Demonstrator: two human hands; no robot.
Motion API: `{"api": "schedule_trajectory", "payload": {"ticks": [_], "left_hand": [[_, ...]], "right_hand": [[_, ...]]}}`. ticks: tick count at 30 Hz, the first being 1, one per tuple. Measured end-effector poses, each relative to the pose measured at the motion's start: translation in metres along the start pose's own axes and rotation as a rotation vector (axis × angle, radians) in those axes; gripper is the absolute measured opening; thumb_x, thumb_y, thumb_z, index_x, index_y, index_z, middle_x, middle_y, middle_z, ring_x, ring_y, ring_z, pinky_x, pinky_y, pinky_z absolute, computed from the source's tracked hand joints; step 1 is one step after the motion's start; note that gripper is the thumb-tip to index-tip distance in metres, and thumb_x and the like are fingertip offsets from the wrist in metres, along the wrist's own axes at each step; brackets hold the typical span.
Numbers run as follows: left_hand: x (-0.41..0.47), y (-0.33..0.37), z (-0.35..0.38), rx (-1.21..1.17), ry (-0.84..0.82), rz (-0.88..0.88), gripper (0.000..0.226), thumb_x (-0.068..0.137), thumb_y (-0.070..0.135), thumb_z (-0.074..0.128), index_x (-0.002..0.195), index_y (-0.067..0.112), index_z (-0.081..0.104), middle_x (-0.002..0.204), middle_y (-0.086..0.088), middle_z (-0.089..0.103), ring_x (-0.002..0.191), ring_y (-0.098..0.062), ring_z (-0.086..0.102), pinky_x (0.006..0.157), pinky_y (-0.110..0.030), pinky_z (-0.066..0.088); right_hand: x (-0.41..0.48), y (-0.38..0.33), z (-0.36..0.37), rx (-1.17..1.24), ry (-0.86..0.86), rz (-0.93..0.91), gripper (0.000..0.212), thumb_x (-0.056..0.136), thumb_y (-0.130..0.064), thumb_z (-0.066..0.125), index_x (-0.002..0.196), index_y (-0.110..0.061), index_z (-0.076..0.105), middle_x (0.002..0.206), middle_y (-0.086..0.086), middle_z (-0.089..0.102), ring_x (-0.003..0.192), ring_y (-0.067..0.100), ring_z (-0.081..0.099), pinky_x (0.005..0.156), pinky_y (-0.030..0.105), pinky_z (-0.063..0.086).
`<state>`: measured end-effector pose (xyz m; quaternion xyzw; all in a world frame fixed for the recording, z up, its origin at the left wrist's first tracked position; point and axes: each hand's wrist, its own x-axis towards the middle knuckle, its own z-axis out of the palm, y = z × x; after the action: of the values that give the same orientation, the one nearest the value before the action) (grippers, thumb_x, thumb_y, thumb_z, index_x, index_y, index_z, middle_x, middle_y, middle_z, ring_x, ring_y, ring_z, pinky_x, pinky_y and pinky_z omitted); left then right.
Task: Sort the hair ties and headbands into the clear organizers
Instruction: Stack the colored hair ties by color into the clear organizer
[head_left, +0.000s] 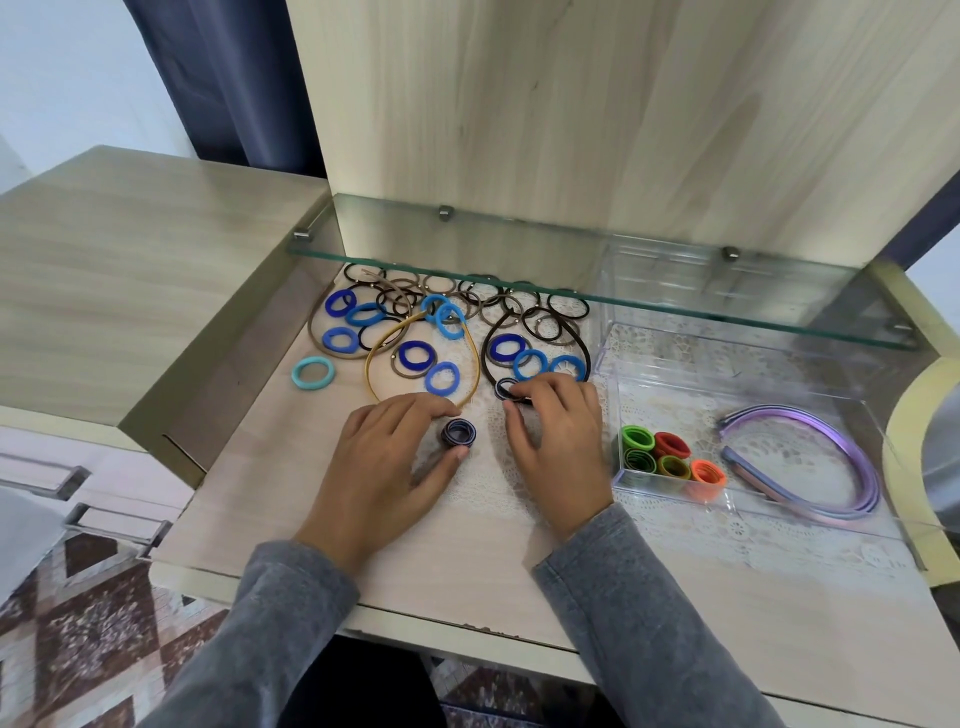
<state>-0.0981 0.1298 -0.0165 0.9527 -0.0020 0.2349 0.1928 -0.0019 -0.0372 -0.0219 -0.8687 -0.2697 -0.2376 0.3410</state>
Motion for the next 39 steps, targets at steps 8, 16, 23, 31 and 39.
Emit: {"api": "schedule_trajectory", "payload": {"ticks": [8,16,23,31,39], "left_hand": [[0.002,-0.002,0.005,0.093,-0.024,-0.328,0.049,0.094,0.03,0.035,0.141,0.022,0.047,0.154,0.0,0.042,0.145,-0.022,0.034,0.117,-0.044,0.023],[0.005,-0.004,0.007,0.128,-0.173,-0.421,0.061,0.095,0.038,0.016,0.153,0.027,0.032,0.166,0.003,0.012,0.153,-0.022,0.011,0.122,-0.043,0.008],[0.006,-0.003,0.006,0.101,-0.186,-0.424,0.062,0.095,0.043,0.012,0.154,0.029,0.027,0.167,0.005,0.008,0.154,-0.018,0.006,0.122,-0.041,0.005],[0.006,-0.005,0.007,0.078,-0.195,-0.422,0.049,0.106,0.033,0.026,0.155,0.03,0.024,0.167,0.004,0.004,0.154,-0.019,0.002,0.123,-0.041,0.004],[0.008,-0.006,0.003,0.016,-0.203,-0.417,0.05,0.104,0.026,0.035,0.153,0.032,0.028,0.167,0.004,0.004,0.154,-0.019,0.0,0.123,-0.04,0.001]], "right_hand": [[-0.004,-0.015,-0.01,0.066,-0.076,-0.246,0.011,0.09,-0.024,0.062,0.093,-0.015,0.068,0.099,-0.003,0.06,0.088,0.016,0.051,0.074,0.035,0.041],[-0.005,-0.015,-0.007,-0.01,-0.17,-0.334,0.014,0.09,-0.03,0.062,0.095,-0.018,0.068,0.099,-0.004,0.061,0.087,0.015,0.05,0.075,0.034,0.04],[-0.005,-0.017,-0.009,-0.067,-0.213,-0.317,0.021,0.088,-0.038,0.061,0.101,-0.022,0.066,0.101,-0.006,0.059,0.091,0.016,0.049,0.076,0.034,0.038],[-0.002,-0.019,-0.009,-0.108,-0.317,-0.283,0.025,0.083,-0.045,0.062,0.1,-0.027,0.065,0.112,-0.004,0.055,0.104,0.019,0.047,0.083,0.039,0.04],[0.009,-0.024,-0.012,-0.17,-0.437,-0.274,0.024,0.08,-0.048,0.062,0.09,-0.027,0.067,0.111,-0.003,0.053,0.103,0.02,0.042,0.085,0.035,0.032]]}}
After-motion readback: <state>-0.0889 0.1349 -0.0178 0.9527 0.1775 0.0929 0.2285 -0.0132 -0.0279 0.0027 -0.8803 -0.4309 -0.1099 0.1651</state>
